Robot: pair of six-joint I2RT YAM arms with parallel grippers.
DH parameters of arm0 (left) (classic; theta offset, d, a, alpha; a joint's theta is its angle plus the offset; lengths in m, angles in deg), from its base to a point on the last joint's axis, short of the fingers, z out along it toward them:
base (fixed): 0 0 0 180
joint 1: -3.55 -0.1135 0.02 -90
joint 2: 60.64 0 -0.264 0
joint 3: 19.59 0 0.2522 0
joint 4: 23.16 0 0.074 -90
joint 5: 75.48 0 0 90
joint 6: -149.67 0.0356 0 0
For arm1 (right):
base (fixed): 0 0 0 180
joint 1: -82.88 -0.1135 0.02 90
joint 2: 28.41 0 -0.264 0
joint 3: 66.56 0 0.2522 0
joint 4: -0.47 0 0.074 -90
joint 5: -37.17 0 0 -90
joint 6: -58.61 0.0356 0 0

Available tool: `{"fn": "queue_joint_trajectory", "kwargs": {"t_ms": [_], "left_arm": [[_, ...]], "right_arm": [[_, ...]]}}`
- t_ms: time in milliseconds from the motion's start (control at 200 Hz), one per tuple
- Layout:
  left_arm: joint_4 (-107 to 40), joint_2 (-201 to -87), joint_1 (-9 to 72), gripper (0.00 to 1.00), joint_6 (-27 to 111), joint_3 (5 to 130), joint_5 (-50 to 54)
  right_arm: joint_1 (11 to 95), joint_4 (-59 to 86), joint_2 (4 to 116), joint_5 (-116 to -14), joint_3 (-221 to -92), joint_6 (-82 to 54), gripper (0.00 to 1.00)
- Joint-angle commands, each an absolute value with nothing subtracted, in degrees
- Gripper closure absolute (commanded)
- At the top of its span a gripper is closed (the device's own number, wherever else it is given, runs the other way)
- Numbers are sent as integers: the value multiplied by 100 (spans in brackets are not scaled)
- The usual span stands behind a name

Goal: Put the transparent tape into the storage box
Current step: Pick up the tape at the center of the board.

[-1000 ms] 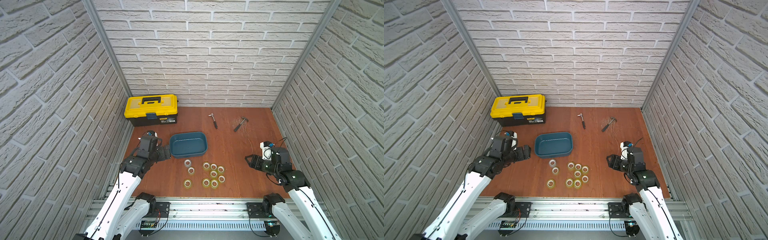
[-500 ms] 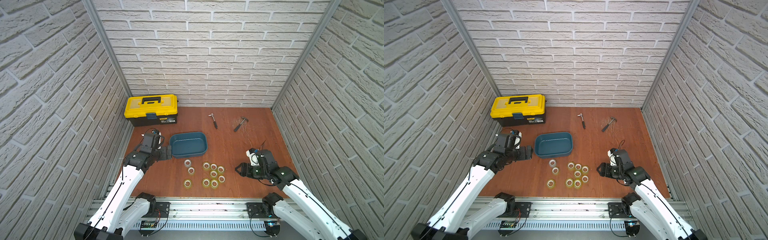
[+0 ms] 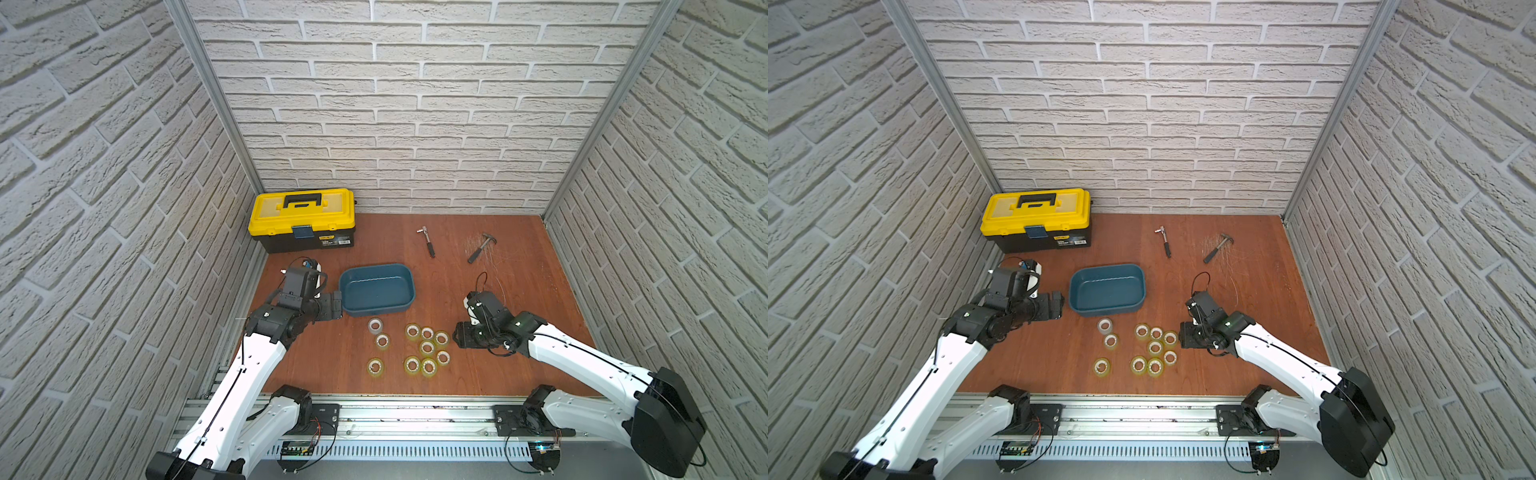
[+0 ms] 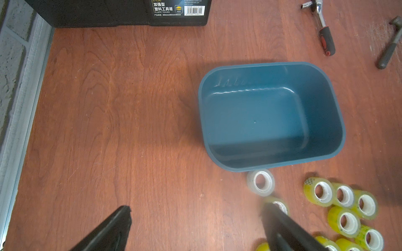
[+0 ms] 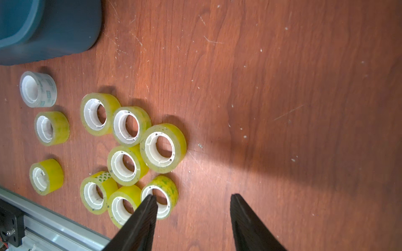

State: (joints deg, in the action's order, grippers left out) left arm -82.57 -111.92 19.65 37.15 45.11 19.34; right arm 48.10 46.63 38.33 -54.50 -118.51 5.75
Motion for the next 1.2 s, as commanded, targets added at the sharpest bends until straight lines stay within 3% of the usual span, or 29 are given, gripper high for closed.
{"fn": "queue_joint_trajectory", "kwargs": {"t_ms": [0, 420, 1015, 1115, 1195], "left_arm": [[-8135, -11209, 1966, 2, 3797, 4567, 1896], [-8138, -11216, 1964, 2, 3807, 4568, 1850], [-8131, -11175, 1964, 2, 3824, 4570, 1863], [-8144, -11177, 1964, 2, 3827, 4574, 1883], [-8145, -11169, 1968, 2, 3823, 4570, 1891]], "right_arm": [[4656, 4263, 4156, -5231, -12047, 664, 41], [4298, 4282, 5271, -4678, -12493, 691, 47], [4057, 4158, 5944, -4446, -12515, 855, 51], [4028, 4138, 6085, -4389, -12506, 886, 54], [4013, 4130, 6146, -4355, -12495, 893, 63]]}}
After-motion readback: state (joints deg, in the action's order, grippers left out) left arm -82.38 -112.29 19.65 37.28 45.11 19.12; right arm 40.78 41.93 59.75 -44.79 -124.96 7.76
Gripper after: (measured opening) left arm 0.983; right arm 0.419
